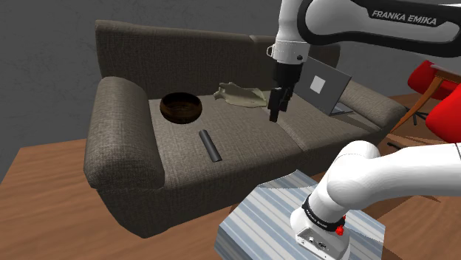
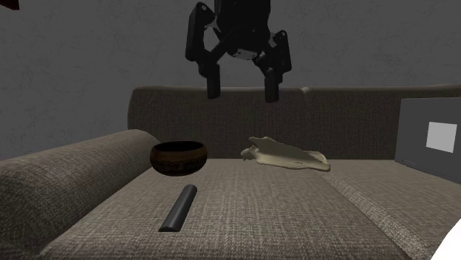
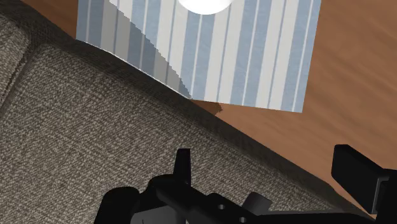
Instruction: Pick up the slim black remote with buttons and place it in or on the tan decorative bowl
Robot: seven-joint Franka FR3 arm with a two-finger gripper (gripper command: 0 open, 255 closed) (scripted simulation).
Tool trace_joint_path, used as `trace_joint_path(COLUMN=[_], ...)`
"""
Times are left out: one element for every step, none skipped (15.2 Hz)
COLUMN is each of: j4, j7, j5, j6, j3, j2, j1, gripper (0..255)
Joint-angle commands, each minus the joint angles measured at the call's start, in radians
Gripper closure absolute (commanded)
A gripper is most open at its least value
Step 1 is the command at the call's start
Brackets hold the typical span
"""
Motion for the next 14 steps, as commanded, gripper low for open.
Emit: trace_joint_path(j4=[0.000, -0.006, -0.011, -0.015, -0.017, -0.017, -0.017, -0.014, -0.011, -0.006, 0.001, 0.009, 0.018, 0.028], j7=[0.000, 0.027, 0.053, 0.079, 0.105, 0.131, 0.156, 0.181, 0.206, 0.231, 0.256, 0.281, 0.305, 0.330], j5=[0.000, 0.012, 0.024, 0.035, 0.045, 0.055, 0.064, 0.072, 0.079, 0.085, 0.090, 0.095, 0.098, 0.101], j6=[0.000, 0.032, 0.063, 0.095, 0.126, 0.158, 0.189, 0.220, 0.250, 0.281, 0.310, 0.339, 0.368, 0.396], j3=[0.000, 0.013, 0.026, 0.038, 0.050, 0.062, 0.073, 0.084, 0.095, 0.105, 0.114, 0.123, 0.132, 0.139], j2=[0.000, 0.027, 0.055, 0.084, 0.115, 0.147, 0.180, 0.214, 0.249, 0.285, 0.322, 0.360, 0.398, 0.436], j1=[0.000, -0.005, -0.010, -0.015, -0.020, -0.024, -0.030, -0.035, -0.039, -0.045, -0.050, -0.055, -0.060, -0.065], gripper=[0, 0, 0, 0, 0, 0, 0, 0, 0, 0, 0, 0, 0, 0])
